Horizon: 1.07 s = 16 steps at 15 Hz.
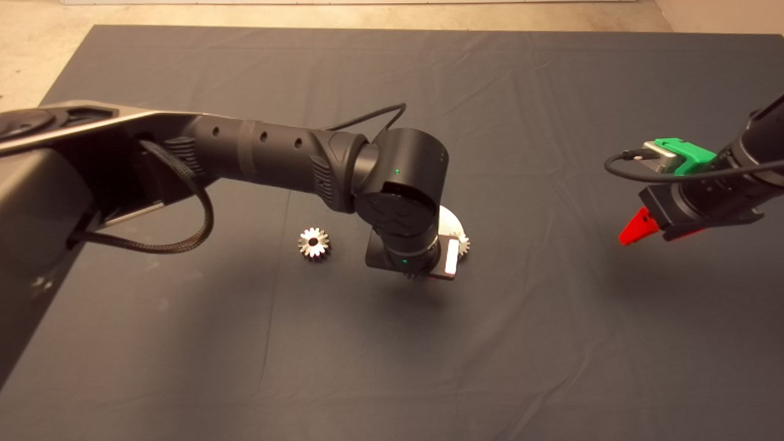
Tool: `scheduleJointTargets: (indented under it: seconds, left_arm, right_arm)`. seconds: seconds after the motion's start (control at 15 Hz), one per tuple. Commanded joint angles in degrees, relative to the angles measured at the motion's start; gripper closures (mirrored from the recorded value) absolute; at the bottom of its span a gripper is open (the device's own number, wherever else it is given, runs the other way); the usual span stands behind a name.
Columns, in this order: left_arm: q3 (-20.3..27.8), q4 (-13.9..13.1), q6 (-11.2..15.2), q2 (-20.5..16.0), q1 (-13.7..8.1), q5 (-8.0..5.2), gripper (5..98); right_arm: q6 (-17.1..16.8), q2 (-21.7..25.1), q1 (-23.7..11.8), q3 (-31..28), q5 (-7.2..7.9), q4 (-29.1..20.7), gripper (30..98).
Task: Remove an incorrectly installed larger gear and replace it with the correct smaller gear
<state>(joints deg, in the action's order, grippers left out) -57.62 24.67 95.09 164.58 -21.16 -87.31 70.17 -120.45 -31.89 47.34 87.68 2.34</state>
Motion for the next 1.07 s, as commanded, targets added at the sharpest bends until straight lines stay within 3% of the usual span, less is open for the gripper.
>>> scheduleJointTargets:
  seconds: [0.0, 0.2, 0.33, 0.67, 1.0]
  left_arm:
    - [0.7, -1.4, -1.4, -3.7, -2.1, -6.47, 79.4]
    - [-5.4, -1.3, -6.6, -3.3, -1.9, -6.65, 79.4]
    - [-7.7, -1.3, -8.4, -3.1, -1.7, -6.56, 79.4]
    - [-10.4, -0.9, -8.6, -0.8, -1.6, -6.62, 79.4]
    - [-10.0, -1.2, -8.4, 0.8, -1.8, -6.38, 79.4]
  right_arm:
    - [0.3, -1.5, -0.5, 0.9, -0.05, 0.0, 69.4]
    - [1.5, -2.4, 0.6, 0.8, -0.05, 0.1, 69.4]
    - [1.5, -2.5, 0.9, 0.7, -0.05, 0.3, 69.4]
    - [1.5, -2.8, 1.0, 1.0, -0.05, 0.5, 69.4]
    - [1.5, -2.9, 1.4, 2.7, 0.03, 2.1, 69.4]
